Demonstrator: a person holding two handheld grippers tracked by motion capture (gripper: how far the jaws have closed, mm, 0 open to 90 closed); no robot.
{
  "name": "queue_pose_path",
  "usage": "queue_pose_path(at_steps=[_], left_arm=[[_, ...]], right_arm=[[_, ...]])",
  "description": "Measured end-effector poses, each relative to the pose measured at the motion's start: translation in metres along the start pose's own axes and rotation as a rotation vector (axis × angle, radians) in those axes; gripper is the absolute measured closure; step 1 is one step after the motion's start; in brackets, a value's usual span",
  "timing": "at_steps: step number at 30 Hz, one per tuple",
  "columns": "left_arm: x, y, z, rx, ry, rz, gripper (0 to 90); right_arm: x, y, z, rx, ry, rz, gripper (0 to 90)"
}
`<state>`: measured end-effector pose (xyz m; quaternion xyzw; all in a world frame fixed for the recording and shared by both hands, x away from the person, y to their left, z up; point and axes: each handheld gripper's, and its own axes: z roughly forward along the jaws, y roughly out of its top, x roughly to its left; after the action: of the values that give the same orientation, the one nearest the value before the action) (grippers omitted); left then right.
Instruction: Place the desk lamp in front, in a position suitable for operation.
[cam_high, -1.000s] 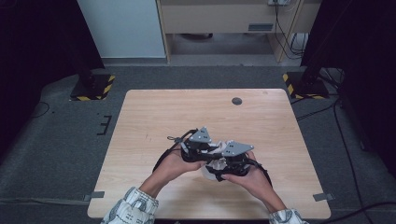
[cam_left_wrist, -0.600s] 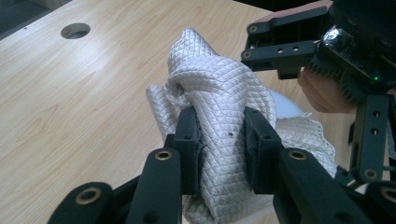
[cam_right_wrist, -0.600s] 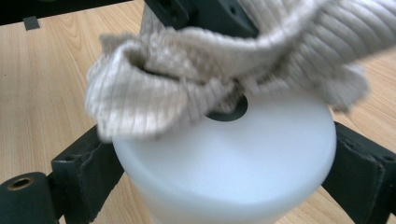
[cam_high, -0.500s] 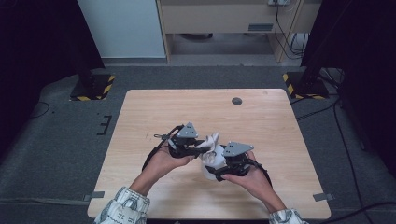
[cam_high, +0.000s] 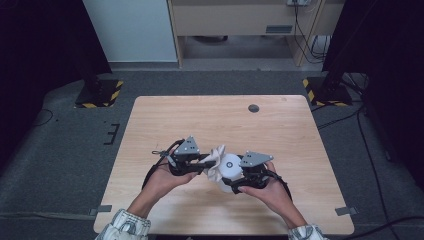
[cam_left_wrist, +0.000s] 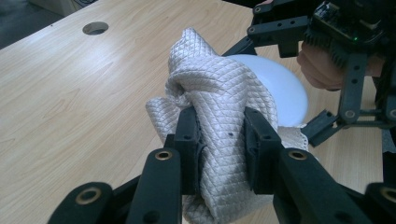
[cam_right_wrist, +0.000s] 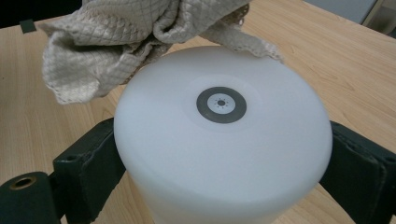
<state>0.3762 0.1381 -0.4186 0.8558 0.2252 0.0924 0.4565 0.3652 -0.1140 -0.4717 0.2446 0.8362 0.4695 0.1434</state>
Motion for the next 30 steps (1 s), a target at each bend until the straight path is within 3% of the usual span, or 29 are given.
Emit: queue_pose_path(at_steps=[12,14,23,30], left_arm=[[0.010,0.000,0.007,0.002,0.016,-0.004,69.7],[0.011,-0.001,0.012,0.022,0.020,0.013,69.7],[0.013,-0.016,0.030,0.063,0.012,0.018,69.8],[0.011,-0.030,0.049,0.122,0.004,0.058,69.9]], right_arm=[[0.000,-0.001,-0.004,0.000,0.019,0.003,9.1],[0.000,-0.002,-0.005,-0.001,0.019,0.002,9.1],[-0.006,-0.004,-0.007,-0.004,0.009,0.010,9.2],[-0.007,-0.005,-0.008,-0.005,0.008,0.011,9.2]])
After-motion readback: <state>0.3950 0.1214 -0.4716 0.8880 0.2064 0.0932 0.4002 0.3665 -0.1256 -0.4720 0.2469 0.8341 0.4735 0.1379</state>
